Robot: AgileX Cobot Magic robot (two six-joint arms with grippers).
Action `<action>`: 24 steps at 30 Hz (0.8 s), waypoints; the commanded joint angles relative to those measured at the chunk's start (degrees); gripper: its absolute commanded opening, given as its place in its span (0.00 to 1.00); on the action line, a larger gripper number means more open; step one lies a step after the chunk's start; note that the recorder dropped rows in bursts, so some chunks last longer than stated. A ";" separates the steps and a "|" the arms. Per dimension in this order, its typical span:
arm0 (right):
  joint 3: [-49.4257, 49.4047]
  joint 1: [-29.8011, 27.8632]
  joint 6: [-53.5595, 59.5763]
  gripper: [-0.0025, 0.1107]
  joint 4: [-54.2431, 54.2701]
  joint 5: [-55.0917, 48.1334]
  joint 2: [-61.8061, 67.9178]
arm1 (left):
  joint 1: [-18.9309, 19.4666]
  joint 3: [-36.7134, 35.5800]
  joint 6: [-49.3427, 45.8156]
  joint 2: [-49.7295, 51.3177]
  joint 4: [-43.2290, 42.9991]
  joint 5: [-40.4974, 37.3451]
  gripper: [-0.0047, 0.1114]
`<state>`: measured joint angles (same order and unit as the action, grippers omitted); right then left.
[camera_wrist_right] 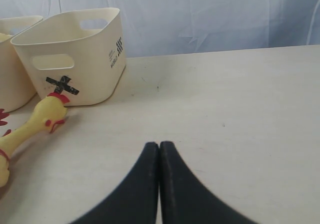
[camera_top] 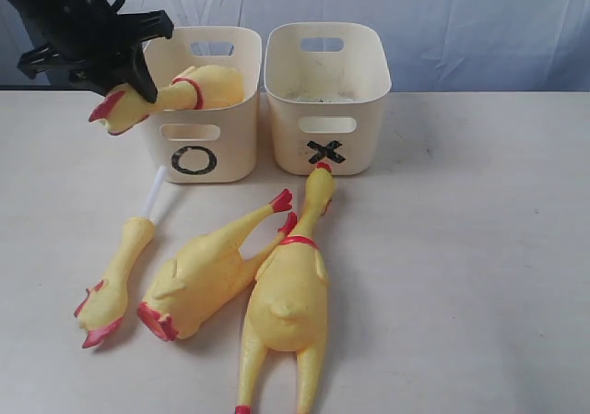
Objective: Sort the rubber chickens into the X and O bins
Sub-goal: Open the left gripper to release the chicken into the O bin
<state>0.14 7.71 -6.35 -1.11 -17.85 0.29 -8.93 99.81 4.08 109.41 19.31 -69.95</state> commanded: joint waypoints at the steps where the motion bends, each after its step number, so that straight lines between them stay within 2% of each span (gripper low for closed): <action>1: -0.14 -0.28 0.18 0.02 -0.26 0.36 -0.29 | -0.29 0.34 -0.21 -0.03 0.63 -0.01 0.40; 6: -0.14 -0.28 0.18 0.02 -0.26 0.36 -0.29 | -0.29 0.34 -0.21 -0.03 0.63 -0.01 0.47; 15: -0.14 -0.28 0.18 0.02 -0.26 0.36 -0.29 | -0.29 0.34 -4.08 -2.91 0.51 8.37 0.55; 18: -0.14 -0.28 0.18 0.02 -0.26 0.36 -0.29 | -0.29 0.34 -4.98 -4.61 -1.58 9.79 0.57; 24: -0.14 -0.28 0.18 0.02 -0.26 0.36 -0.29 | -0.29 0.34 -6.19 -8.48 -8.55 12.16 0.55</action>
<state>0.14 7.71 -6.35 -1.11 -17.85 0.29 -8.93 99.81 -1.54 103.09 14.05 -58.91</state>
